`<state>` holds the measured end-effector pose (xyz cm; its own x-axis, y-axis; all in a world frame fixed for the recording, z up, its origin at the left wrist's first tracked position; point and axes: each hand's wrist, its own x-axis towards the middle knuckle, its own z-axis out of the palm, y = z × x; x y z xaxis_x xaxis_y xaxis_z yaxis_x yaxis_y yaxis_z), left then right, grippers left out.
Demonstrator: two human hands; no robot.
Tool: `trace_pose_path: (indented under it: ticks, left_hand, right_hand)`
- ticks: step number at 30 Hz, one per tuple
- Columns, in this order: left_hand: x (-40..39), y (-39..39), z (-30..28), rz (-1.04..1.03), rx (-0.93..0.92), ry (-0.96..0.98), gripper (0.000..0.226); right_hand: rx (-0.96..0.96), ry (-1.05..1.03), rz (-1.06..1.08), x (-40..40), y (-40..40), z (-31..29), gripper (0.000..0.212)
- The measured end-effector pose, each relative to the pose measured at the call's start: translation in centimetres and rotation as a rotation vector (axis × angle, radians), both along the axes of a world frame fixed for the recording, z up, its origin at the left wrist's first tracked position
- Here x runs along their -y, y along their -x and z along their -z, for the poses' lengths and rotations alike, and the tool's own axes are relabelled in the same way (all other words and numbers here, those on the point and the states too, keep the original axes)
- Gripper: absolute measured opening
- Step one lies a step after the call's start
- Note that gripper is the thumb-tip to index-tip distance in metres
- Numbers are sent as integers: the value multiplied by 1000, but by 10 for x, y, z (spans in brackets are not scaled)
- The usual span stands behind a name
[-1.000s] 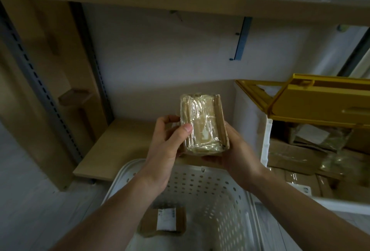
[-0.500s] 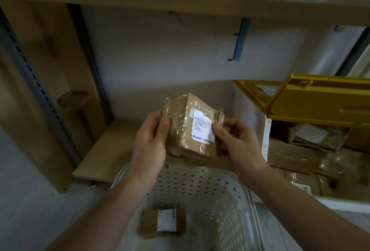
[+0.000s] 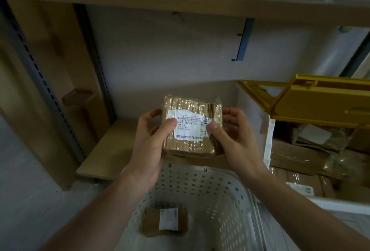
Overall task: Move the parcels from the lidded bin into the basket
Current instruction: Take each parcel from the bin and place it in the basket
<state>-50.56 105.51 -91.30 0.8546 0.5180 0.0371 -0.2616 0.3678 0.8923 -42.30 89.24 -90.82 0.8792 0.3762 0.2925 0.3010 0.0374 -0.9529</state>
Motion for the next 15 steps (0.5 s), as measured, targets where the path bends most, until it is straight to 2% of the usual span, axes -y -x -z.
trace_pose_path:
  ticks: [3,9,15]
  left_hand:
    - [1,-1,0,25,14,24,66]
    - [4,0,-1,44,17,10,62]
    - [3,4,-5,132,40,-179,62]
  right_hand:
    - [-109,-38,-104,0,4,2,37]
    - [-78,-76,-105,5,6,-1,38]
    - [19,-99,0,11,12,-9,46]
